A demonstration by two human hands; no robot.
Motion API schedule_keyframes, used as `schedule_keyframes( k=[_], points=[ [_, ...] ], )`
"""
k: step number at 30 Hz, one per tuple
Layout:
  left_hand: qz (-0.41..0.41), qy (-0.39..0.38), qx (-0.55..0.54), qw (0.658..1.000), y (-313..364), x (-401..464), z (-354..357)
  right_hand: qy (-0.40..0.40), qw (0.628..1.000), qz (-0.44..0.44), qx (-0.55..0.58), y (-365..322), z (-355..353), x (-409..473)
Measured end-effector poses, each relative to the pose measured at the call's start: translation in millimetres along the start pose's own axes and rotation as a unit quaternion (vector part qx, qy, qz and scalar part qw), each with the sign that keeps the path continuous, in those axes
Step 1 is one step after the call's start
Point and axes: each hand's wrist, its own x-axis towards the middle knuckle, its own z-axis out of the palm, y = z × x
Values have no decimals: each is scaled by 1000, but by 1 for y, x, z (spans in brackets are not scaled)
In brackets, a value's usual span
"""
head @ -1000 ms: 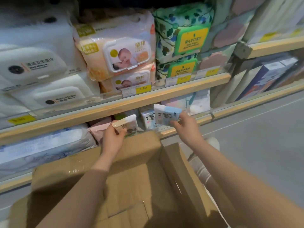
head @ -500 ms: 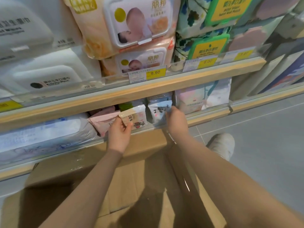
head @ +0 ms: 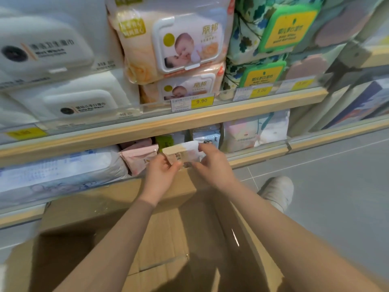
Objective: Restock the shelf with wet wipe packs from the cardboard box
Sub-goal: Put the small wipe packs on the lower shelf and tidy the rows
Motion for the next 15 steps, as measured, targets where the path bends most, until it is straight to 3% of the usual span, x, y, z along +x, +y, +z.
schedule_keyframes(
  k=[5, 7, 10, 15],
  points=[
    [16, 2, 20, 1000, 9, -7, -24, 12, 999, 23, 46, -21, 5, 9],
    [29, 1, 150, 988, -7, -11, -48, 10, 998, 51, 43, -25, 10, 16],
    [35, -59, 371, 926, -38, -35, -83, -12, 996, 93, -2, -27, 25, 34],
    [60, -44, 424, 903, -53, -53, -95, -45, 979, 195, -48, -24, 56, 56]
  ],
)
